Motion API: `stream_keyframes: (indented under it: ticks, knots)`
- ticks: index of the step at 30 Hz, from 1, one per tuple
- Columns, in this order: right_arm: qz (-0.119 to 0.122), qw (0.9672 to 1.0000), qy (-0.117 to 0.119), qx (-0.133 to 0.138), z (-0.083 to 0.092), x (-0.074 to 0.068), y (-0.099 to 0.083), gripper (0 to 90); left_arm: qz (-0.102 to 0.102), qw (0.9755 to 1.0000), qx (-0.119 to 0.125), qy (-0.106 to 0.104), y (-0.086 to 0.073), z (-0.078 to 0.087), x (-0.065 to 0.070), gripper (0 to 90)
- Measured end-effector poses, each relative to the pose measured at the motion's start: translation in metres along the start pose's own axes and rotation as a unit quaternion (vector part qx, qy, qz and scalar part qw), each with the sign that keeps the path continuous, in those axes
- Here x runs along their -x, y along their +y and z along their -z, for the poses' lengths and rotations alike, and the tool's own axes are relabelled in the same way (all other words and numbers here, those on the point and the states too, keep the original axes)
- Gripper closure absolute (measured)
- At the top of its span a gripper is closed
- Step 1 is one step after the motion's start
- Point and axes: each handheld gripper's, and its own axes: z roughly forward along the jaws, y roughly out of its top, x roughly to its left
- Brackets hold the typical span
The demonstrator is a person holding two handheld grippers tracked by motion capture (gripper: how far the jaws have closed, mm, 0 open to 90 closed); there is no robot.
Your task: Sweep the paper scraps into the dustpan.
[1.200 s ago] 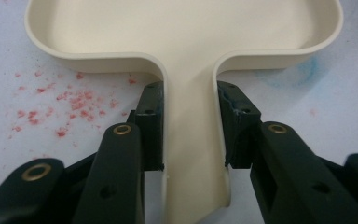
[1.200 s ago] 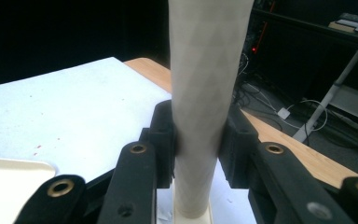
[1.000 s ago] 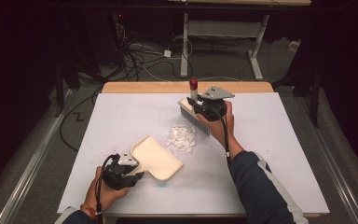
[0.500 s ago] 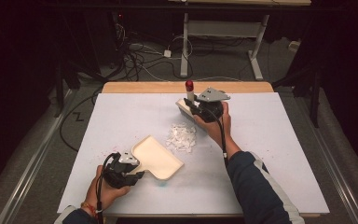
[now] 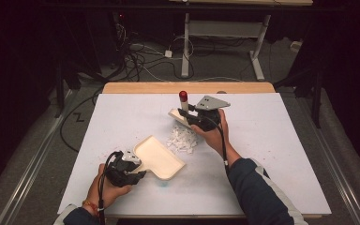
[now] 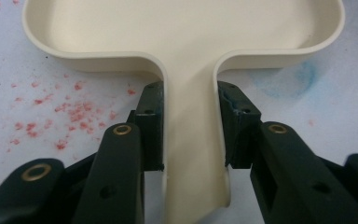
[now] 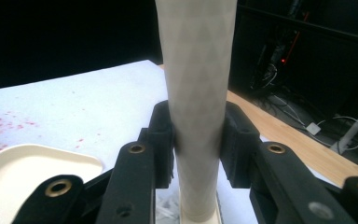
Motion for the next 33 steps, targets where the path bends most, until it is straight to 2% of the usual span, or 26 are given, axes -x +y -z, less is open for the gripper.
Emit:
stream_keyframes:
  ticks: [5, 10, 11, 14, 23, 29, 33]
  knots:
    - [-0.003, 0.9999, 0.014, 0.005, 0.002, -0.007, -0.001, 69.3, 0.0, 1.0, -0.001, 0.0, 0.002, -0.001, -0.001, 63.7]
    - [-0.002, 0.9997, 0.022, 0.012, 0.004, -0.012, -0.002, 69.3, 0.001, 1.0, -0.003, -0.001, 0.002, -0.002, -0.001, 63.7]
    - [-0.002, 0.9998, 0.018, 0.013, 0.004, -0.014, -0.002, 69.2, 0.001, 1.0, -0.003, -0.001, 0.002, -0.003, 0.0, 63.7]
    - [-0.005, 0.9998, 0.011, 0.015, 0.007, -0.025, -0.003, 69.1, 0.002, 1.0, -0.006, 0.0, 0.003, -0.004, 0.0, 63.6]
    - [-0.006, 0.9994, 0.022, 0.024, 0.011, -0.058, 0.003, 70.0, 0.001, 0.9999, -0.011, 0.002, 0.012, -0.011, 0.006, 63.6]
    - [0.003, 0.9993, 0.028, 0.023, 0.011, -0.068, 0.007, 70.4, 0.001, 1.0, -0.01, 0.002, 0.015, -0.013, 0.007, 63.6]
    - [0.003, 0.9986, 0.043, 0.03, 0.012, -0.073, 0.011, 70.6, 0.002, 0.9999, -0.011, 0.003, 0.017, -0.014, 0.008, 63.5]
